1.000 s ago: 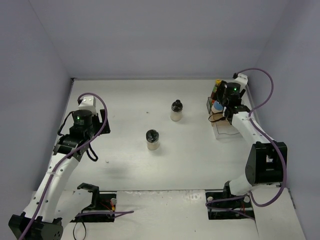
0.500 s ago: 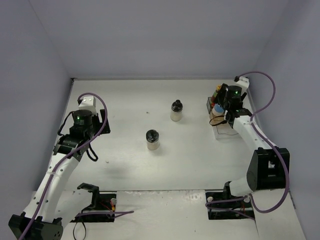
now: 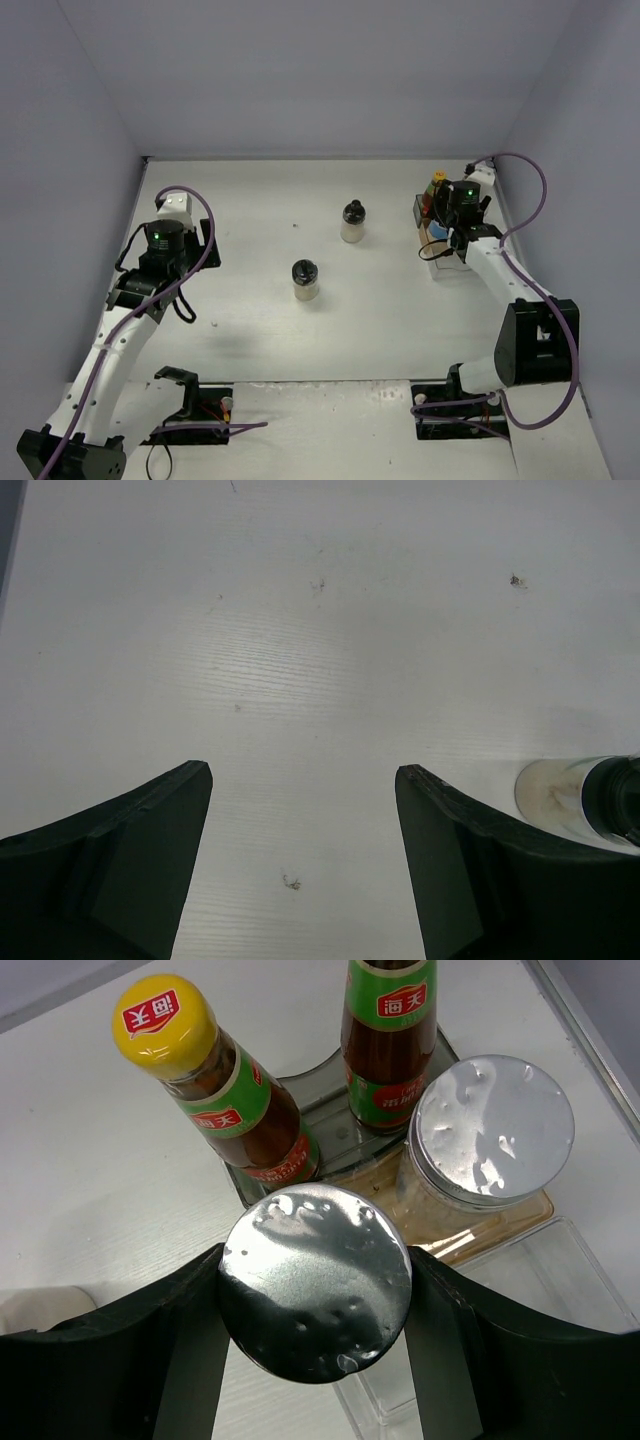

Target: Organize the condiment bottles

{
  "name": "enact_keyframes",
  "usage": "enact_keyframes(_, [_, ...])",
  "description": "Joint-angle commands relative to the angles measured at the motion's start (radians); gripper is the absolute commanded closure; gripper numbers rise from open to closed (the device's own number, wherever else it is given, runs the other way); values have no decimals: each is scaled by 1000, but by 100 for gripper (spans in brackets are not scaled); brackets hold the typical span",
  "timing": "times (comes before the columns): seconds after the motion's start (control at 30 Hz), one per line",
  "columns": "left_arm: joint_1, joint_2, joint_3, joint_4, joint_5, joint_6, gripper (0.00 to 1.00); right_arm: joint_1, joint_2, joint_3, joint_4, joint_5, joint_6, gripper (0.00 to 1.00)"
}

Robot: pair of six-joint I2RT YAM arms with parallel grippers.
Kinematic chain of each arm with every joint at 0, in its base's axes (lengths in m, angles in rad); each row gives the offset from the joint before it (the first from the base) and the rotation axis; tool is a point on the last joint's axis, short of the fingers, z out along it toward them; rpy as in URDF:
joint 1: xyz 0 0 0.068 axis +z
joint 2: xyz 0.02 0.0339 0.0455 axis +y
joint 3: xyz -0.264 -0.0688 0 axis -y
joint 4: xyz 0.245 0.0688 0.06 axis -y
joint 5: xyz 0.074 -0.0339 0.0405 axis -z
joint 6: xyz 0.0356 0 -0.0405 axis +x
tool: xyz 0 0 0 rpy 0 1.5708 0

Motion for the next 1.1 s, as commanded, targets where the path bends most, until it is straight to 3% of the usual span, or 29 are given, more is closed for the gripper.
enact_keyframes(0.0, [6, -7, 28, 65, -1, -13, 26, -3, -7, 4, 93, 44, 1, 95])
enact_keyframes(0.03, [6, -7, 28, 63, -1, -13, 26, -4, 5, 0, 96, 43, 4, 93])
enact_keyframes(0.13, [7, -6, 28, 65, -1, -13, 26, -3, 25, -3, 108, 38, 7, 76])
enact_keyframes(0.17, [6, -7, 28, 65, -1, -13, 26, -3, 30, -3, 110, 34, 6, 66])
enact_keyframes(0.27, [7, -7, 28, 65, -1, -13, 26, -1, 48, 7, 111, 23, -2, 52])
enact_keyframes(0.43, [6, -7, 28, 65, -1, -13, 26, 13, 54, 30, 102, -5, -13, 39])
enact_keyframes(0.57, [7, -6, 28, 65, 0, -13, 26, 42, 27, 60, 79, -23, -39, 22])
enact_keyframes(0.67, [7, -4, 28, 63, 3, -13, 26, 88, 4, 95, 52, -9, -72, 16])
enact_keyframes(0.83, [6, -4, 28, 65, 5, -13, 26, 175, -28, 156, 21, 23, -120, 13])
enact_keyframes(0.97, [6, -2, 28, 65, 6, -11, 26, 208, -24, 190, 50, -145, -138, 17])
enact_keyframes(1.07, [6, -2, 28, 65, 5, -13, 26, 227, 7, 224, 46, -166, -131, 22])
